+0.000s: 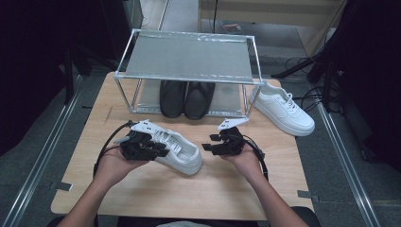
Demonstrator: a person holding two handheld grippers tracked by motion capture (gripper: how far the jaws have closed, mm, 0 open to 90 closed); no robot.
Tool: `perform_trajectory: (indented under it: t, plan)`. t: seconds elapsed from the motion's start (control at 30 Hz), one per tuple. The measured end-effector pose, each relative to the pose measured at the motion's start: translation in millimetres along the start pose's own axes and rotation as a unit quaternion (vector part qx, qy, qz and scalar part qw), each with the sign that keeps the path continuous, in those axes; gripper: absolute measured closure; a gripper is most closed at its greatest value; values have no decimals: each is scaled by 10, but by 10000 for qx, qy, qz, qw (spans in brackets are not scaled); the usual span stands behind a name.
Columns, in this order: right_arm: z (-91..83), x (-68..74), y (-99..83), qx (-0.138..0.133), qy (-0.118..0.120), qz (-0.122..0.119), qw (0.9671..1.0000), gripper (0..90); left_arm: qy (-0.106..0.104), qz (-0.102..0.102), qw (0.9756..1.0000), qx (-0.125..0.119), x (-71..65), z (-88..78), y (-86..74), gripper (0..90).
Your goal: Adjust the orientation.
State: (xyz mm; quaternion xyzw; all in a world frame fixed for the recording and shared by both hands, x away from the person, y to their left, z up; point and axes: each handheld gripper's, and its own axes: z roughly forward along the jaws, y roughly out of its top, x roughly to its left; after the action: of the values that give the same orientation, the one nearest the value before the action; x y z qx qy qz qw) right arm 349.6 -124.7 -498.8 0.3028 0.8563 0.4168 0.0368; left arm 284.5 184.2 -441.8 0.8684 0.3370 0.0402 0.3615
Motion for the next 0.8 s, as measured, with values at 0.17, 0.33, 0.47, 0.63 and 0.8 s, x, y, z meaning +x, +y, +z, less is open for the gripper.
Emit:
perform_trajectory:
  t: [0.17,0.33,0.47,0.63,0.8]
  plan:
    - [49,35,38,-21,79,16,10000,530,174,-158,9997,-32,112,-15,-102,801]
    - [92,81,81,-41,179,32,9998,649,213,-335,9992,43,210,10,-172,861]
    - [140,113,97,67,249,15,9997,706,300,-408,9986,147,261,102,-229,850]
    - [150,145,109,173,361,114,9991,809,193,-480,9984,220,321,232,-271,856]
    - [156,196,109,265,459,5,9986,839,174,-447,9988,110,343,236,-309,855]
